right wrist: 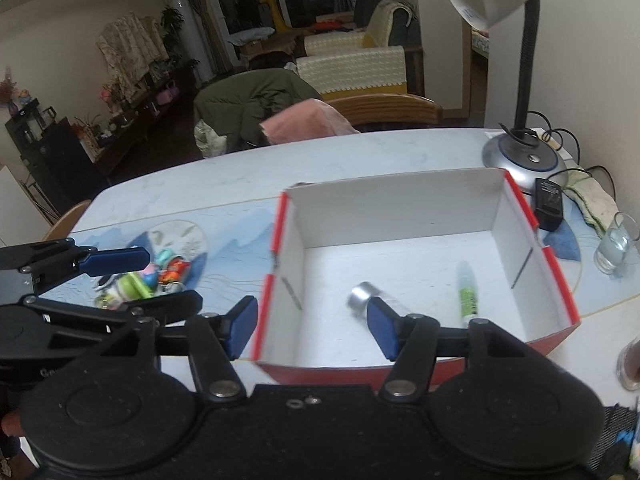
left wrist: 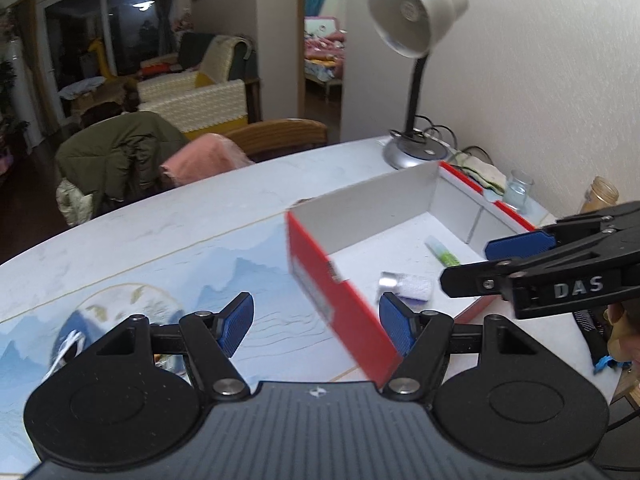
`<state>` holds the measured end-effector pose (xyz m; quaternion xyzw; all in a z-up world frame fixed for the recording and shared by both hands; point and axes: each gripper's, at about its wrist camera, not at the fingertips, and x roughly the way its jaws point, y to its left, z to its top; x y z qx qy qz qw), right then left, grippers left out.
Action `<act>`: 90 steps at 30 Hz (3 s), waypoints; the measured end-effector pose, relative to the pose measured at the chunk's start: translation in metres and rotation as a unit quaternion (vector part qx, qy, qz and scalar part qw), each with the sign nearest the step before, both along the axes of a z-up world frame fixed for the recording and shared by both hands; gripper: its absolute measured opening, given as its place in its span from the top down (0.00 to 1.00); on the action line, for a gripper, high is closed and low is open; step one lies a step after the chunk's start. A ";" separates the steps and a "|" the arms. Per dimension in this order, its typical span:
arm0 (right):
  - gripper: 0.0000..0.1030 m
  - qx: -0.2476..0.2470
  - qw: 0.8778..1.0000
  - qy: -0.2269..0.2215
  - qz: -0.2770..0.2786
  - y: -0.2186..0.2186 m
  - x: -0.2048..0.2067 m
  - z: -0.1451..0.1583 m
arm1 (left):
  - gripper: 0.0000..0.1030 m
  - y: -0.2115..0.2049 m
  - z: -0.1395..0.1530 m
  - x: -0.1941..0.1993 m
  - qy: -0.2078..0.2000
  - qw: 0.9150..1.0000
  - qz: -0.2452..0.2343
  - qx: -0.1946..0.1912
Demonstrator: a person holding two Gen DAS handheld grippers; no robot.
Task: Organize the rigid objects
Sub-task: 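Withdraw both grippers from the box back toward the cluttered mat, then grasp the yellow box with the left gripper while the right grasps the ointment tube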
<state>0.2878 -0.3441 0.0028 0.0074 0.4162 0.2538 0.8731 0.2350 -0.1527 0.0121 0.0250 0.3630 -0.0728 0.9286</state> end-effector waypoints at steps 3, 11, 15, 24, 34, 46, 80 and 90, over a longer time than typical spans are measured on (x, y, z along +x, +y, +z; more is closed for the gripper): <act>0.33 0.012 1.000 -0.009 0.001 0.012 -0.012 0.003 | 0.23 0.024 0.001 -0.017 -0.009 1.000 0.017 -0.008; 0.16 0.031 0.999 -0.030 0.016 0.051 -0.046 0.001 | 0.21 0.085 -0.005 -0.055 -0.018 0.998 0.054 -0.012; 0.10 0.034 0.998 -0.036 0.030 0.075 -0.058 -0.003 | 0.18 0.114 -0.011 -0.068 -0.016 0.998 0.067 -0.012; 0.05 0.023 0.998 -0.039 0.044 0.129 -0.073 -0.017 | 0.00 0.173 -0.034 -0.083 -0.005 0.996 0.089 -0.012; 0.04 -0.013 0.999 -0.022 0.037 0.181 -0.075 -0.046 | 0.00 0.210 -0.085 -0.097 0.010 0.996 0.093 -0.015; 0.06 -0.071 0.997 0.008 0.033 0.238 -0.060 -0.089 | 0.00 0.225 -0.144 -0.098 0.046 0.990 0.129 -0.017; 0.58 -0.116 0.989 0.093 0.004 0.309 -0.022 -0.143 | 0.20 0.219 -0.172 -0.080 0.052 0.990 0.131 -0.005; 0.66 -0.110 0.989 0.100 0.003 0.290 -0.031 -0.140 | 0.31 0.219 -0.168 -0.084 0.059 0.988 0.144 -0.020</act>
